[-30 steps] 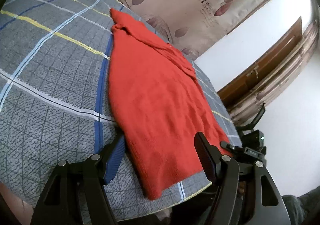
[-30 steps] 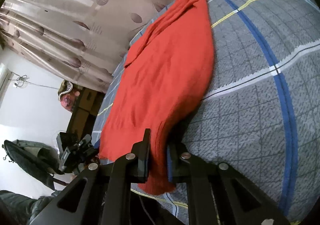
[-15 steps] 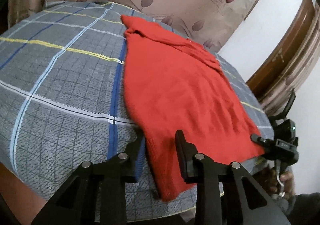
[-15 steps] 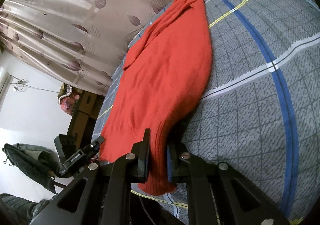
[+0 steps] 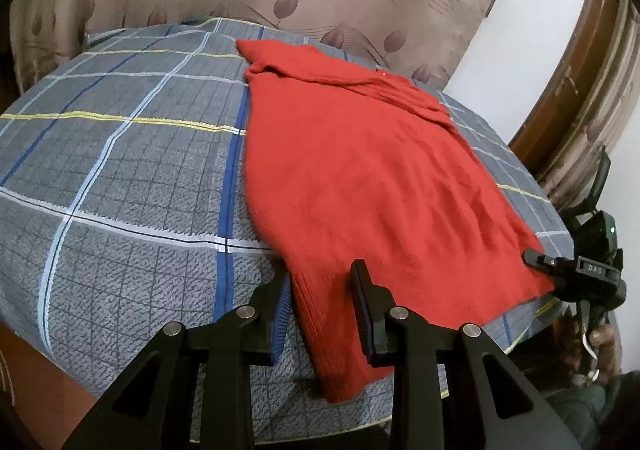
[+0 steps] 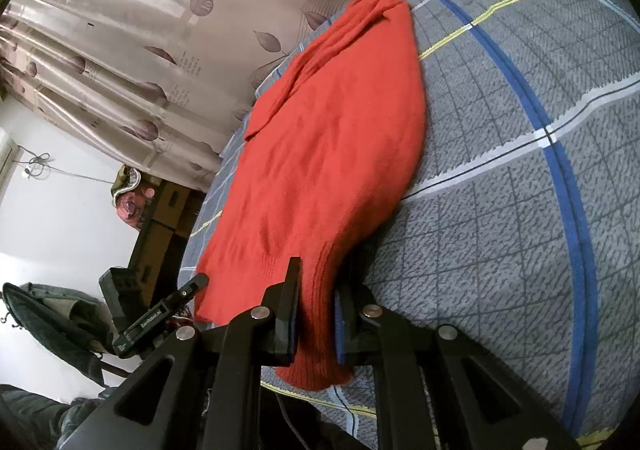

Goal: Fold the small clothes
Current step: 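Grasp the red sweater's hem with the right gripper while the left gripper grasps it too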

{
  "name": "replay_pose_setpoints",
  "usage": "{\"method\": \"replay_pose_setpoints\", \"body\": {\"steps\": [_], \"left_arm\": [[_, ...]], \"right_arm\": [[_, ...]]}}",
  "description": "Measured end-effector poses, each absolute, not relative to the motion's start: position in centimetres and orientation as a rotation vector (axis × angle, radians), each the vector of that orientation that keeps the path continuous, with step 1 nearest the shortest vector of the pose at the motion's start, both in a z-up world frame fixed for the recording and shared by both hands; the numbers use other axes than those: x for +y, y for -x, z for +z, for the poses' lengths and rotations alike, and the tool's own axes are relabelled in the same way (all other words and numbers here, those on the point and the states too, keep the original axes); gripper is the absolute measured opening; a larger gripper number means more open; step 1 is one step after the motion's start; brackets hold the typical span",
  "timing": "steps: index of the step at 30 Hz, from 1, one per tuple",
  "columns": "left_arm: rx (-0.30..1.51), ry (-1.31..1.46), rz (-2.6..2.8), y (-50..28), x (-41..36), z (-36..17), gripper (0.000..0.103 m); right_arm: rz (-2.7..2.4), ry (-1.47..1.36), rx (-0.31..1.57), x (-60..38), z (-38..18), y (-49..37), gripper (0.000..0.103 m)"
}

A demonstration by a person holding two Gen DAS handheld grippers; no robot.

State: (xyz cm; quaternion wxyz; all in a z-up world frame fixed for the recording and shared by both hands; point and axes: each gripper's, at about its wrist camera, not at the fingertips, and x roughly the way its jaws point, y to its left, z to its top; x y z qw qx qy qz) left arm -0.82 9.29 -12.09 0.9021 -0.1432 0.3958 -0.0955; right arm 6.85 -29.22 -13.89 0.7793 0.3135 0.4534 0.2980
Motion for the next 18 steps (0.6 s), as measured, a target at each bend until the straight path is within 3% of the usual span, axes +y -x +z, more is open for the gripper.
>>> {"method": "replay_pose_setpoints", "body": {"steps": [7, 9, 11, 18], "left_arm": [[0.819, 0.320, -0.209, 0.9, 9.3, -12.1, 0.032], [0.823, 0.353, -0.250, 0.9, 9.7, -12.2, 0.046], [0.830, 0.424, -0.326, 1.0, 10.4, -12.2, 0.050], [0.892, 0.633, -0.538, 0.4, 12.5, -13.5, 0.050]], "right_arm": [[0.647, -0.685, 0.980, -29.1, -13.9, -7.0, 0.012], [0.648, -0.688, 0.980, -29.2, -13.9, -6.9, 0.012], [0.650, -0.690, 0.980, -29.4, -14.0, -6.9, 0.012], [0.664, -0.684, 0.976, -29.6, -14.0, -6.9, 0.017]]}}
